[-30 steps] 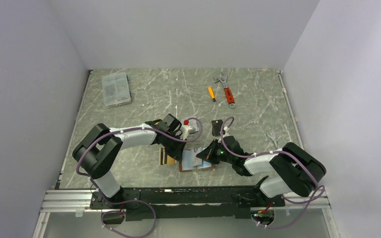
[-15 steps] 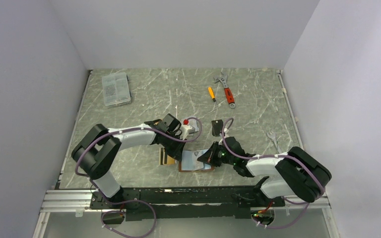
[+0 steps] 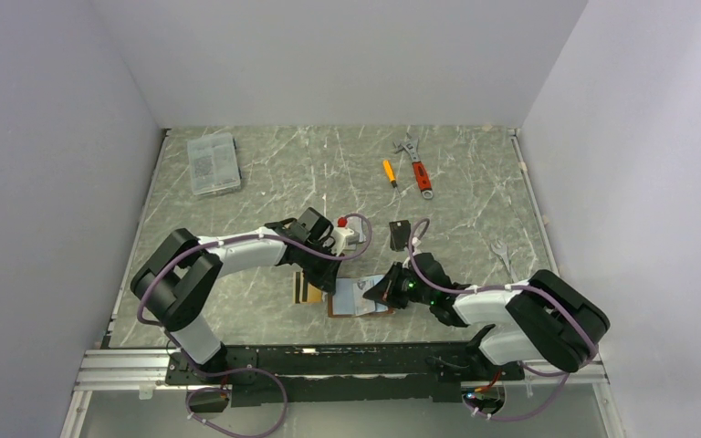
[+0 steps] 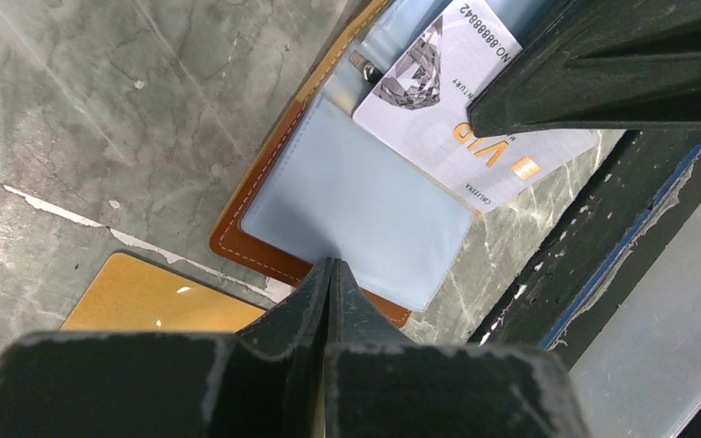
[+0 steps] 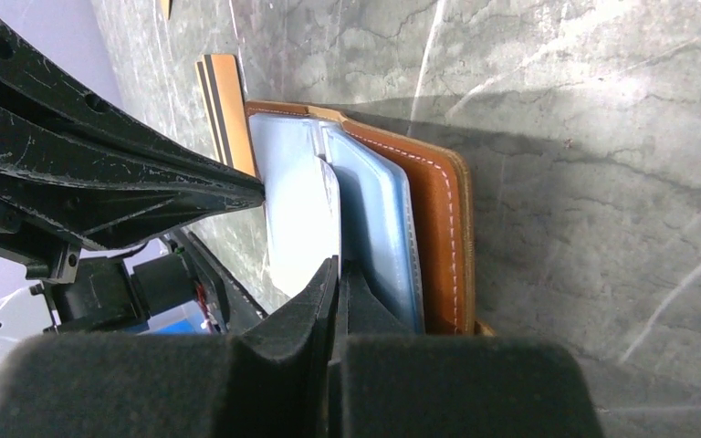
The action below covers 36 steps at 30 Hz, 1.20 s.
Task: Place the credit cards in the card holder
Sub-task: Insert the credit card into the card holder.
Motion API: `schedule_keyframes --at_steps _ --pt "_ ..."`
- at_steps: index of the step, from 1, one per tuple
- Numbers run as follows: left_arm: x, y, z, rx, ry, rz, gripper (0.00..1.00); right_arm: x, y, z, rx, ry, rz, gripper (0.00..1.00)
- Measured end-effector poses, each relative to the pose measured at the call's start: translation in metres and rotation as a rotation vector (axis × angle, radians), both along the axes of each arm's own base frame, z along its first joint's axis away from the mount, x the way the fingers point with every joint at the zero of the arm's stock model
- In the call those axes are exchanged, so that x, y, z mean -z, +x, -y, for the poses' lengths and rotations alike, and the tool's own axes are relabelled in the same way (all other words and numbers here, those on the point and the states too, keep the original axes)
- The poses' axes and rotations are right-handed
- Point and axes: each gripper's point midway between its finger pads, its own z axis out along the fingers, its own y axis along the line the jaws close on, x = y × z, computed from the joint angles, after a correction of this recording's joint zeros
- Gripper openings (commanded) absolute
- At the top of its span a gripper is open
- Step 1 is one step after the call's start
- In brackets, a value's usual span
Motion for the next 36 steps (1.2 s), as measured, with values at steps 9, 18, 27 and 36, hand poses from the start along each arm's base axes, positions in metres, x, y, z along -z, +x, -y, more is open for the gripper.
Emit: schedule_keyframes --at_steps 9,18,27,36 --pt "0.002 0.0 -0.004 0.039 0.017 0.02 0.12 -0.002 0.004 -0.006 -0.018 0.002 0.005 0.0" --pt "0.004 -0.001 -0.003 0.129 0.064 0.021 0.19 -0.003 0.008 -0.009 -0.024 -0.005 0.019 0.0" --pt "-0.004 -0.003 -0.002 0.232 0.111 0.15 0.28 0.0 0.012 -0.012 -0.023 0.004 0.03 0.0" --pt "-0.016 0.004 -0.012 0.327 0.147 0.331 0.29 -0.002 0.015 -0.014 -0.021 0.01 0.045 0.0"
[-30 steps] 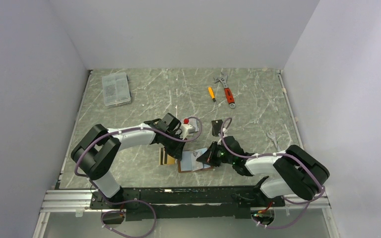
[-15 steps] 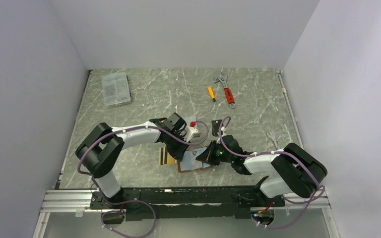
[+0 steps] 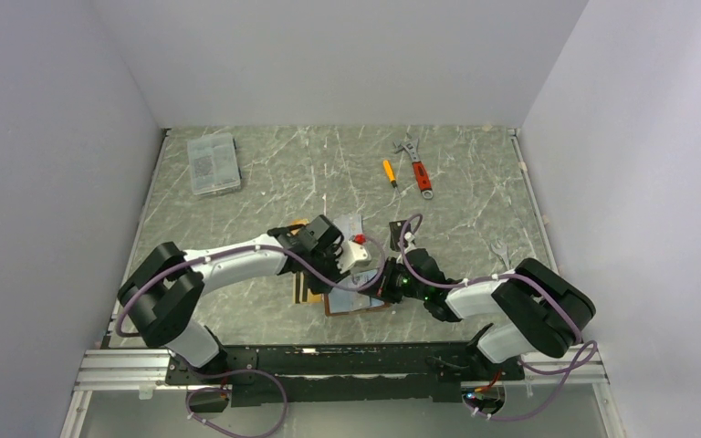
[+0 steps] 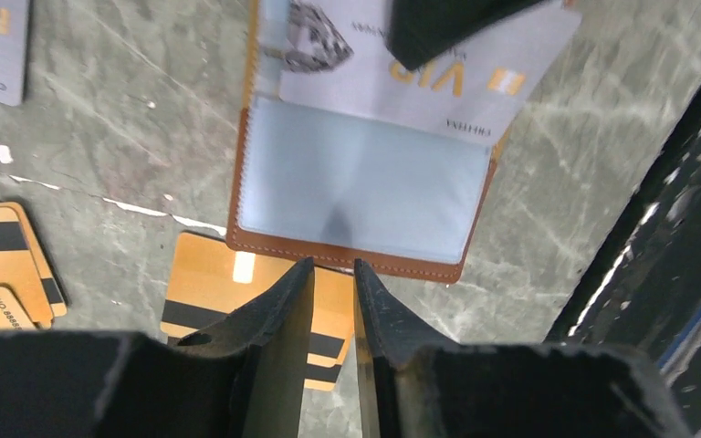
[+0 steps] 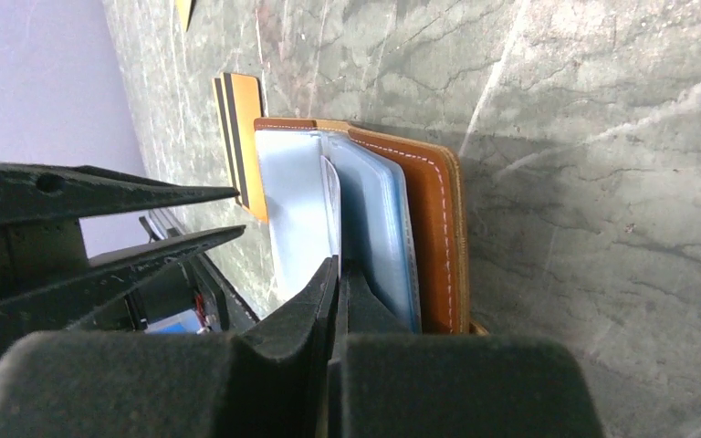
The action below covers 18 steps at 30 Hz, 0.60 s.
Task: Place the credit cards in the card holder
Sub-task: Insert the credit card into the card holder.
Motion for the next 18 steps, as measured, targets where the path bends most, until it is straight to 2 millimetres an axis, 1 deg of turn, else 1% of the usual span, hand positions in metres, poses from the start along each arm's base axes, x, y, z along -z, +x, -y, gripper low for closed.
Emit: schedule_keyframes --at_steps 2,8,11,18 --pt "0.003 -0.004 -0.004 0.034 0.018 0.031 0.29 0.0 0.0 0.0 0.003 0.0 0.004 0.0" --pt "0.022 -0.016 -0.018 0.119 0.091 0.072 0.27 0.0 0.0 0.001 0.008 0.005 0.012 0.0" --pt "0.026 -0.015 -0.016 0.136 0.107 0.088 0.25 0.0 0.0 0.002 0.013 0.01 0.016 0.0" --pt "0.025 -0.014 -0.012 0.143 0.113 0.099 0.22 -0.001 0.0 0.006 0.042 0.036 0.029 0.0"
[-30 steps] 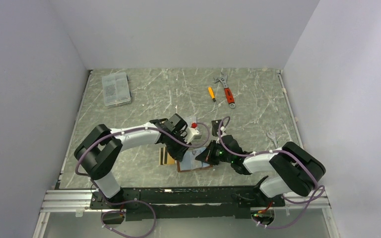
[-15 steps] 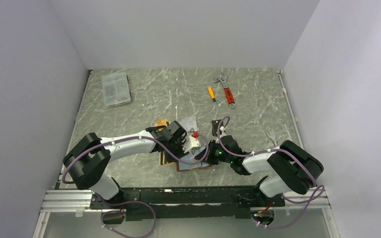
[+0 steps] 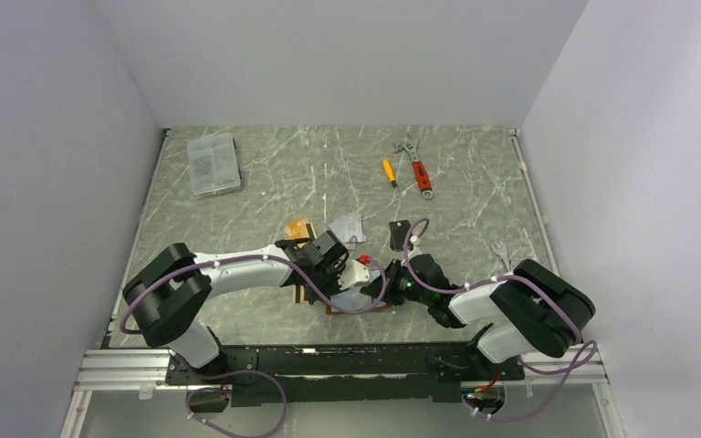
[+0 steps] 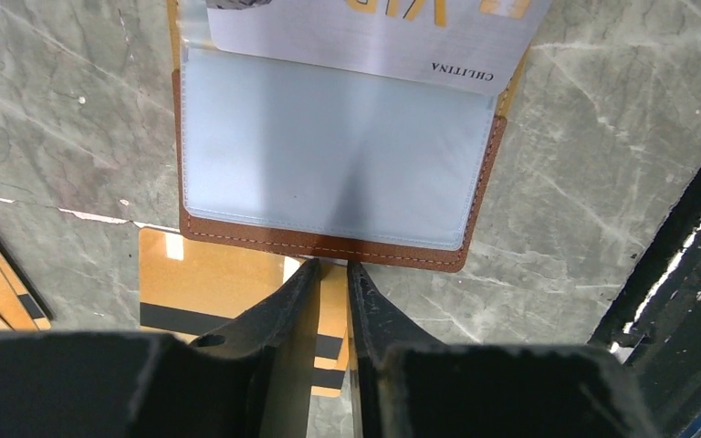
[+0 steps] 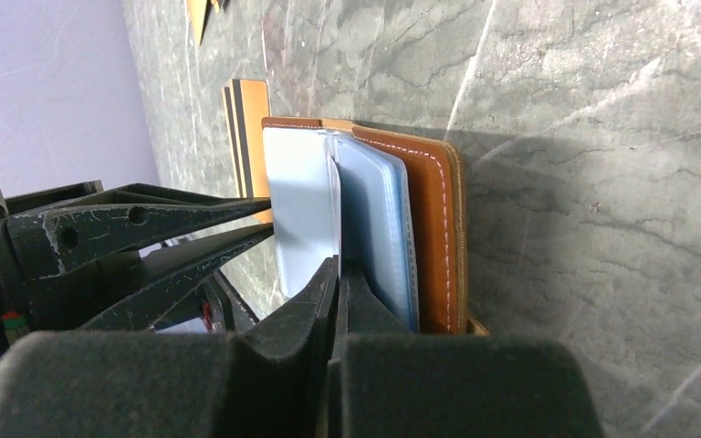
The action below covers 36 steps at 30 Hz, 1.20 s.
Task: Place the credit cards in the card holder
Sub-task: Insert the credit card into the card holder.
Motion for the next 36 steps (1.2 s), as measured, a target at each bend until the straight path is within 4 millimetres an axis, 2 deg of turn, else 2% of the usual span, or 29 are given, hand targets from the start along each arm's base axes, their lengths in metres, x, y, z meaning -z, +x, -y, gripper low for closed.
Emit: schedule_keyframes --at_steps 9,17,22,36 --pt "-0.006 -0.001 0.005 0.013 0.0 0.006 0.2 -0.008 0.002 0.008 0.03 0.011 0.025 0.0" --pt "-0.004 -0.004 0.009 0.028 0.005 0.004 0.19 -0.006 0.009 0.017 0.079 -0.009 0.035 0.0" --pt "0.0 -0.006 0.01 0.035 0.016 -0.003 0.17 0.0 0.012 0.014 0.091 0.001 0.02 0.0" --pt "0.001 -0.007 0.011 0.059 0.045 0.014 0.12 -0.002 0.014 0.005 0.1 0.031 0.03 0.0"
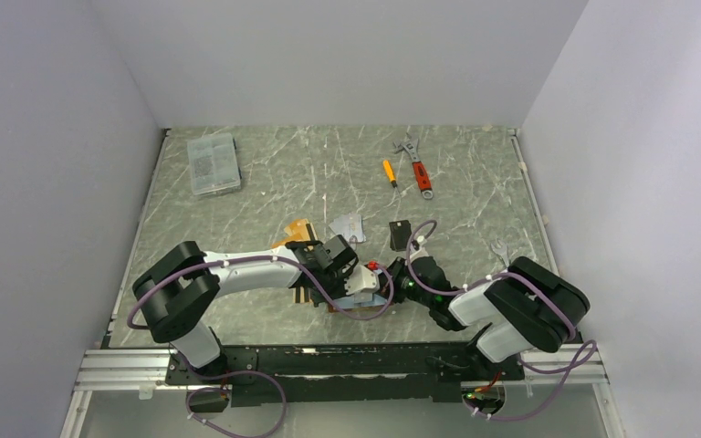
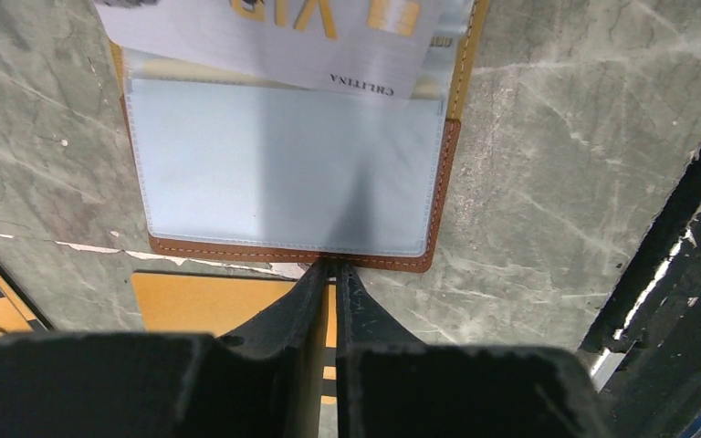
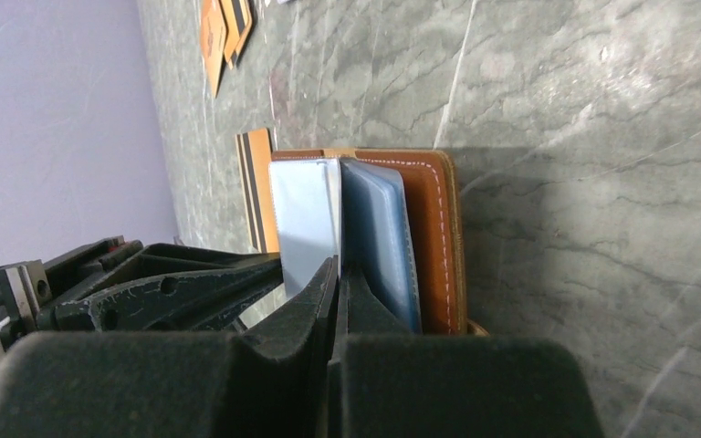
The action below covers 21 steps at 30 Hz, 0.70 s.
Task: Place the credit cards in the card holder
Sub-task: Insert the credit card into the card holder.
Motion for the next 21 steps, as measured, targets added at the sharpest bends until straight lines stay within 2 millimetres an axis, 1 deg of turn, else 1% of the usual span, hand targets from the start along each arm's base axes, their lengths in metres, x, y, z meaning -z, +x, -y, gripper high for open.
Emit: schedule_keyframes --at_steps 11,18,21 --pt "-0.0002 0.001 0.0001 -0.001 0.004 0.004 0.09 0.0019 -0.0083 -0.0035 -0.029 -0.007 -0.014 0.0" --pt "0.0001 0.0008 0.0002 0.0 0.005 0.003 0.07 0.0036 -0.0099 -0.0032 -0.034 -0.012 -0.022 0.0" --pt "0.0 0.0009 0.0003 0.0 0.005 0.004 0.07 0.0041 -0.0099 -0.0069 -0.05 -0.01 -0.029 0.0"
